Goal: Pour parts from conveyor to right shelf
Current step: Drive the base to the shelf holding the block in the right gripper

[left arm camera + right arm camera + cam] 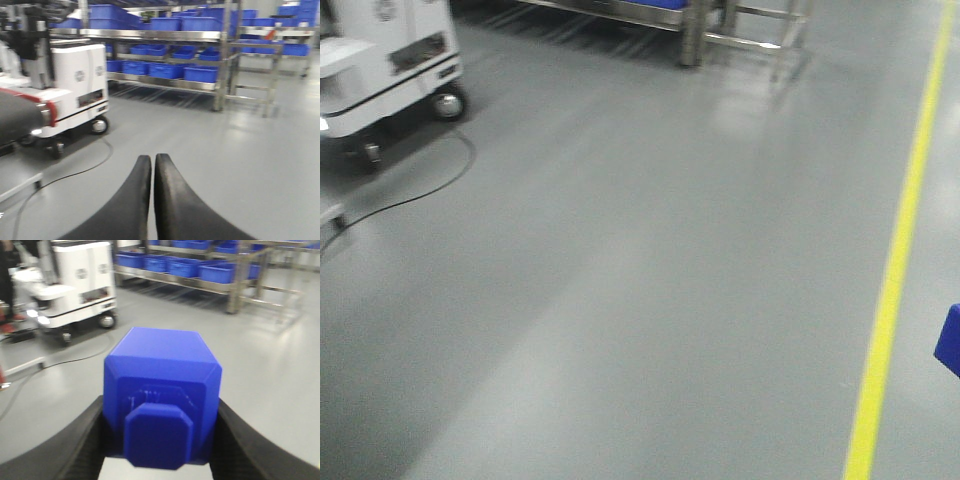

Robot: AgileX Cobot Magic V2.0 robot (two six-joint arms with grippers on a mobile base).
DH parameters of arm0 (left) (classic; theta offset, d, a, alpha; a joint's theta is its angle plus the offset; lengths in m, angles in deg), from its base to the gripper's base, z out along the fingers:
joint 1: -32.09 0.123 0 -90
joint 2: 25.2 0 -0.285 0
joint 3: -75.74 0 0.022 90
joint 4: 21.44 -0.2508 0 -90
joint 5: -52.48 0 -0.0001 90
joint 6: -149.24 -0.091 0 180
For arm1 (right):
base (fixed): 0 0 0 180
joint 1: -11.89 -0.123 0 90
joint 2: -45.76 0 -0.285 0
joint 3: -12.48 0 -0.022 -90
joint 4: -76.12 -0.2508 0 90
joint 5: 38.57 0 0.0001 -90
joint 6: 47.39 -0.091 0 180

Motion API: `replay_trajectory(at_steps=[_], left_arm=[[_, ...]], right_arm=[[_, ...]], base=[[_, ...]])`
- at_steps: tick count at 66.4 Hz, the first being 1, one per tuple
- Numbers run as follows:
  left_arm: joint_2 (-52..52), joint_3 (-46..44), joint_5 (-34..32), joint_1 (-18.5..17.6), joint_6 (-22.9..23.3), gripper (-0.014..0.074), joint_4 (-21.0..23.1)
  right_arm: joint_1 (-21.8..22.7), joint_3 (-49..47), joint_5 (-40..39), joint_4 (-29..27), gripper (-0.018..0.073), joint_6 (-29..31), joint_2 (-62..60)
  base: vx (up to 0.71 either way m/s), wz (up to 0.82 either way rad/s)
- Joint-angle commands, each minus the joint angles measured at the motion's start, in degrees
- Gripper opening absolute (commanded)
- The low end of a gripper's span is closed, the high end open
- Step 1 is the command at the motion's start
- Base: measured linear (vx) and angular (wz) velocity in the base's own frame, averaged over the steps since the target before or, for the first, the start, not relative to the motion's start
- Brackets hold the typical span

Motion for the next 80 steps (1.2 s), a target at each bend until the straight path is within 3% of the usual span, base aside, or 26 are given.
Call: replay_trajectory(at_steps=[1,46,80], left_arm=[[-0.72,-1.11,-4.15,-0.31,0.44,-0.0006,0.35],[-0.72,-1.11,-4.15,-0.31,0.44,-0.0006,0.35],[-0.72,-1.11,-4.15,-0.31,0.44,-0.0006,0.35]], right_arm=[[0.06,-1.63,-4.87,0.86,-0.0004,0.53,0.81],[0.06,-1.63,-4.93,0.86,-0.0004,0.53,0.81],[0.06,-1.63,-4.93,0.86,-0.0004,0.53,0.81]], base=[[-0.14,-0.73],[-0.04,-0.73],[0.11,-0.33]])
